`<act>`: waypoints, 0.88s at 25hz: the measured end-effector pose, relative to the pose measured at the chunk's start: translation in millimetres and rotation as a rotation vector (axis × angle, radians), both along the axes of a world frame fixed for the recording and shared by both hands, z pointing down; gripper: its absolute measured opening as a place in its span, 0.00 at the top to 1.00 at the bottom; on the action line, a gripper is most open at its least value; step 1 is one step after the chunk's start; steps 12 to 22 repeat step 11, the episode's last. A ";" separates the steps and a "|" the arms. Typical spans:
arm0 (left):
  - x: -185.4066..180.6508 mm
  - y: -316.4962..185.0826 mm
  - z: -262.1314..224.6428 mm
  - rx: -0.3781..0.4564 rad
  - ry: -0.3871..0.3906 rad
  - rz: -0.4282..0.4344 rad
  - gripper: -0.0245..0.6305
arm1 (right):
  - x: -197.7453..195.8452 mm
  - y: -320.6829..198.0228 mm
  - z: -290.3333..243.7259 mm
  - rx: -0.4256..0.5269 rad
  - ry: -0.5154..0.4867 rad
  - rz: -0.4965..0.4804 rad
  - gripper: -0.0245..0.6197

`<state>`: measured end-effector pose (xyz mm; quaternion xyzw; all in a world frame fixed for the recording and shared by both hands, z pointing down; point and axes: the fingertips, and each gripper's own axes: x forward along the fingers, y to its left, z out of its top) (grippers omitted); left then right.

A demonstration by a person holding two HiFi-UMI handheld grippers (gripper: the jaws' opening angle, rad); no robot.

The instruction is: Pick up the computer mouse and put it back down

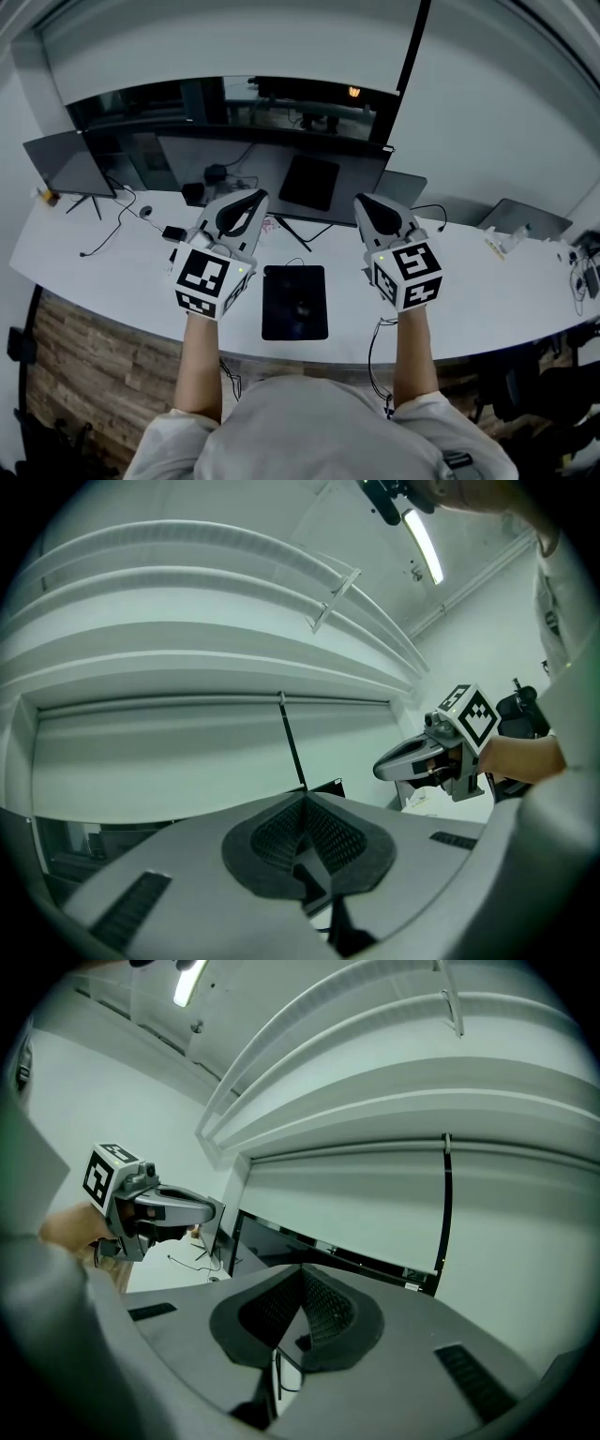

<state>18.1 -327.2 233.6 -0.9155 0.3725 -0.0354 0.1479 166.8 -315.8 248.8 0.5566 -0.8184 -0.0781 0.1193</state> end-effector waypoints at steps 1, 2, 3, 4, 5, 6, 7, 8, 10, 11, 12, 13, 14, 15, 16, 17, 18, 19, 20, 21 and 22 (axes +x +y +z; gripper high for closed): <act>-1.3 -0.6 1.4 -0.005 0.002 -0.003 0.93 | -0.7 -0.2 1.4 -0.004 0.003 -0.002 0.94; -2.5 -1.6 2.7 -0.009 0.002 -0.007 0.93 | -1.2 -0.3 2.2 -0.007 0.005 -0.002 0.94; -3.6 -2.7 3.8 -0.013 0.002 -0.011 0.93 | -1.7 -0.3 2.6 -0.009 0.006 -0.003 0.94; -4.6 -3.5 4.7 -0.016 0.002 -0.014 0.93 | -2.2 -0.3 2.7 -0.010 0.006 -0.003 0.94; -5.6 -3.9 5.5 -0.019 0.003 -0.016 0.93 | -2.9 -0.2 2.9 -0.011 0.005 -0.003 0.94; -6.6 -4.0 6.4 -0.022 0.003 -0.018 0.93 | -3.5 0.0 3.3 -0.012 0.004 -0.003 0.94; -7.6 -4.0 7.1 -0.023 0.004 -0.020 0.93 | -4.0 0.0 3.8 -0.013 0.002 -0.003 0.94; -8.6 -4.2 7.4 -0.024 0.003 -0.022 0.93 | -4.5 -0.2 4.1 -0.014 0.001 -0.003 0.94; -10.2 -5.2 7.3 -0.023 0.002 -0.024 0.93 | -5.6 -1.0 4.4 -0.017 0.000 -0.002 0.94; -11.0 -5.8 7.0 -0.023 0.002 -0.024 0.93 | -6.3 -1.4 4.4 -0.018 0.000 -0.002 0.94; -11.0 -5.8 7.0 -0.023 0.002 -0.024 0.93 | -6.3 -1.4 4.4 -0.018 0.000 -0.002 0.94; -11.0 -5.8 7.0 -0.023 0.002 -0.024 0.93 | -6.3 -1.4 4.4 -0.018 0.000 -0.002 0.94; -11.0 -5.8 7.0 -0.023 0.002 -0.024 0.93 | -6.3 -1.4 4.4 -0.018 0.000 -0.002 0.94; -11.0 -5.8 7.0 -0.023 0.002 -0.024 0.93 | -6.3 -1.4 4.4 -0.018 0.000 -0.002 0.94; -11.0 -5.8 7.0 -0.023 0.002 -0.024 0.93 | -6.3 -1.4 4.4 -0.018 0.000 -0.002 0.94; -11.0 -5.8 7.0 -0.023 0.002 -0.024 0.93 | -6.3 -1.4 4.4 -0.018 0.000 -0.002 0.94; -11.0 -5.8 7.0 -0.023 0.002 -0.024 0.93 | -6.3 -1.4 4.4 -0.018 0.000 -0.002 0.94; -11.0 -5.8 7.0 -0.023 0.002 -0.024 0.93 | -6.3 -1.4 4.4 -0.018 0.000 -0.002 0.94; -11.0 -5.8 7.0 -0.023 0.002 -0.024 0.93 | -6.3 -1.4 4.4 -0.018 0.000 -0.002 0.94; -11.0 -5.8 7.0 -0.023 0.002 -0.024 0.93 | -6.3 -1.4 4.4 -0.018 0.000 -0.002 0.94; -11.0 -5.8 7.0 -0.023 0.002 -0.024 0.93 | -6.3 -1.4 4.4 -0.018 0.000 -0.002 0.94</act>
